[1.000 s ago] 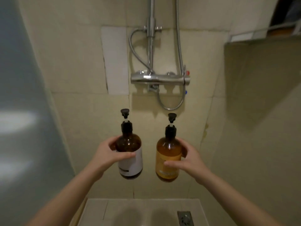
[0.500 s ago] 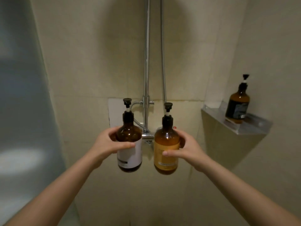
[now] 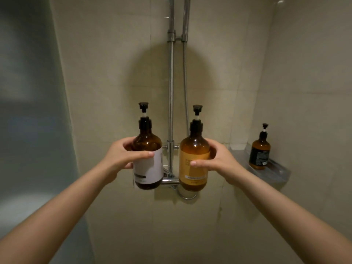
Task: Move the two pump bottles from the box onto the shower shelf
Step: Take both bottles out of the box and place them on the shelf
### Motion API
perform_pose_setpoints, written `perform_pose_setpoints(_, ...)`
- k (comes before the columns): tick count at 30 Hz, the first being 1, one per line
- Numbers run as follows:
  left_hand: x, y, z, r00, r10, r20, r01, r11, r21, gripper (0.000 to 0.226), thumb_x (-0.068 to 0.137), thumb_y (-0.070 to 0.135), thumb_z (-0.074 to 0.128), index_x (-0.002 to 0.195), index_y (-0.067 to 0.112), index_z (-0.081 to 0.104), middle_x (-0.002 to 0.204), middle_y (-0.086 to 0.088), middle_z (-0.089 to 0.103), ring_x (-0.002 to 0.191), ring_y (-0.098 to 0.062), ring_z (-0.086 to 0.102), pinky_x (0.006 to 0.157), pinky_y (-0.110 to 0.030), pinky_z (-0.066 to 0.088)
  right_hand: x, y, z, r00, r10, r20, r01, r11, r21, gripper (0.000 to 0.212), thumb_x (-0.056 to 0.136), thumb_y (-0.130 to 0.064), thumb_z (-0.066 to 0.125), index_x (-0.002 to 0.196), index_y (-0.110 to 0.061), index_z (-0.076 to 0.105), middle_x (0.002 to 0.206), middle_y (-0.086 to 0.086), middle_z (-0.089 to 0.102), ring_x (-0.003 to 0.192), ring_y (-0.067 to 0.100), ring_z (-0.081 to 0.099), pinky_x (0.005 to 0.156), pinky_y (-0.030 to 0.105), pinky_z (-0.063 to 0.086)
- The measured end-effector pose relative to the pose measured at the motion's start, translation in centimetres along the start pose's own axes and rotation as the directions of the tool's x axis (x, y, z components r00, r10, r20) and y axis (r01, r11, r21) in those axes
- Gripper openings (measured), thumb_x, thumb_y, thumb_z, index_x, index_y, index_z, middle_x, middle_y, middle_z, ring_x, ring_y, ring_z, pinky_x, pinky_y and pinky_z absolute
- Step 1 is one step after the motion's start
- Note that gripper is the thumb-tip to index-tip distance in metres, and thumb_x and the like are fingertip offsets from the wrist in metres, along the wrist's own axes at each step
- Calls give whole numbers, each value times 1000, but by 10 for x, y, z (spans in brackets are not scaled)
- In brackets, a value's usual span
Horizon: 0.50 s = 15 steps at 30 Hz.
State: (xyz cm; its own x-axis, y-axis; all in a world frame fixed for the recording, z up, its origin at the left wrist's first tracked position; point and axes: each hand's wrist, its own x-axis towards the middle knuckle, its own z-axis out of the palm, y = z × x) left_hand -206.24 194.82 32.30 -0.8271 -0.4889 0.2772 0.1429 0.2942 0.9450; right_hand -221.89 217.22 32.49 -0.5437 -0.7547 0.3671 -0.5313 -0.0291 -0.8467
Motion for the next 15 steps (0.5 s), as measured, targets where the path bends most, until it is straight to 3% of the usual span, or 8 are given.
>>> perform_pose_setpoints(5, 3, 4, -5, 1000, 11, 28, -10, 1000, -12, 60, 33, 41, 89, 89, 38, 68, 101, 6, 69, 98, -16, 64, 71, -36, 56, -11, -7, 3, 1000, 22, -10, -23, 999, -46, 67, 65, -26, 82, 124, -25, 51, 114, -11, 61, 102, 8, 60, 70, 15, 51)
perform_pose_setpoints(8, 8, 0, -2, 998, 2, 63, -1, 1000, -21, 58, 35, 40, 89, 89, 38, 67, 102, 6, 68, 99, -17, 63, 73, -37, 57, -17, -7, 5, 998, 47, -29, -48, 997, -66, 78, 59, -30, 80, 130, -18, 48, 120, -4, 59, 107, 12, 58, 80, 23, 51)
perform_pose_setpoints(12, 22, -3, 6, 993, 17, 117, -13, 999, -32, 61, 34, 43, 85, 92, 38, 66, 103, 6, 68, 100, -16, 63, 74, -38, 57, -21, -7, 4, 993, 77, -94, -84, 994, -74, 85, 55, -36, 81, 131, -18, 47, 123, -2, 58, 110, 16, 57, 91, 37, 51)
perform_pose_setpoints(15, 38, -5, 17, 989, 10, 147, -5, 999, -37, 61, 38, 40, 88, 96, 37, 67, 105, 4, 68, 102, -19, 63, 82, -45, 56, -16, -5, -4, 988, 99, -118, -109, 991, -81, 81, 53, -40, 81, 125, -23, 50, 118, -6, 59, 108, 15, 57, 86, 34, 52)
